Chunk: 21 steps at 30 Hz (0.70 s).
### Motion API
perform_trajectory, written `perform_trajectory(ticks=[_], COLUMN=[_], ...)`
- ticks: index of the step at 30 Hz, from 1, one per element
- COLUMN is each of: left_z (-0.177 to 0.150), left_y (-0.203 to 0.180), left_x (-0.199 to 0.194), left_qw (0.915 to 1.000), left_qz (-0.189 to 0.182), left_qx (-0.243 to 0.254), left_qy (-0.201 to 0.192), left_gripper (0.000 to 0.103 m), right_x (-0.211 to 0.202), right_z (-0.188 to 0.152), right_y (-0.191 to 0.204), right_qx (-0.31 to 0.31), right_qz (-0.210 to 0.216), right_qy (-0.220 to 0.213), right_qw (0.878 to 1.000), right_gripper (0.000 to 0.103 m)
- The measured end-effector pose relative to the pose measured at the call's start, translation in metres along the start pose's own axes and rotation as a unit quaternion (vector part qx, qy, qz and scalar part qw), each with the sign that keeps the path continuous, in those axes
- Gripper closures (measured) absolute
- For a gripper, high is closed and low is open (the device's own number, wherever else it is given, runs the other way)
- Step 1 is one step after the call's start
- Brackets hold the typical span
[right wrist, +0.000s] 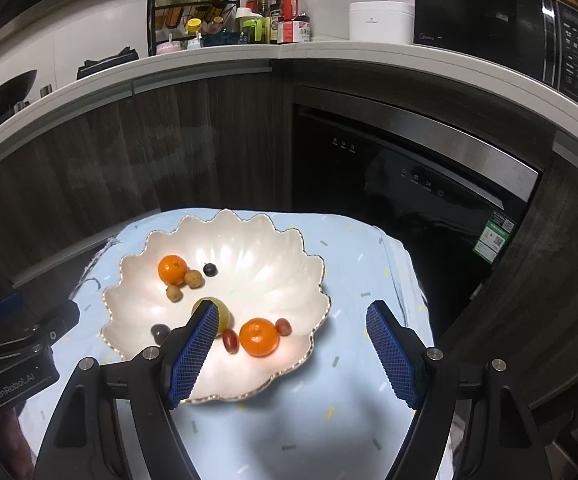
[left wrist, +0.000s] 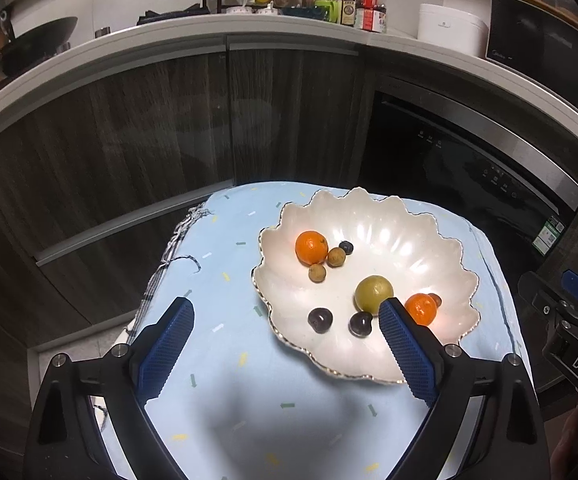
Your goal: Organize fruits
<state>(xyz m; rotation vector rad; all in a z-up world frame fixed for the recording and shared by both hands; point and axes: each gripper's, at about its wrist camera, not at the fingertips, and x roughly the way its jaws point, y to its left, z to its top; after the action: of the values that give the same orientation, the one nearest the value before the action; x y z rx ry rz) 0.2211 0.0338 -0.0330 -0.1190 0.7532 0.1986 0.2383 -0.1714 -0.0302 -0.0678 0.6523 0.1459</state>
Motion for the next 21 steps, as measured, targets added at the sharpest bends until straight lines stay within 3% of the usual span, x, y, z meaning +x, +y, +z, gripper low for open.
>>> perform_trajectory(ticks=[21], left_z=[-0.048], left_y=[0.003], left_x=[-0.058], left_qw=[0.9989], left_qz=[-0.012], left_qx=[0.031], left_qy=[-0.034], left_gripper=[0.004], right_x=[-0.065], right_z=[-0.047], right_y=[-0.002], right_qx=[0.009], right_qz=[-0.012], right_qy=[-0.028], right_qw=[0.999], right_gripper=[0.026])
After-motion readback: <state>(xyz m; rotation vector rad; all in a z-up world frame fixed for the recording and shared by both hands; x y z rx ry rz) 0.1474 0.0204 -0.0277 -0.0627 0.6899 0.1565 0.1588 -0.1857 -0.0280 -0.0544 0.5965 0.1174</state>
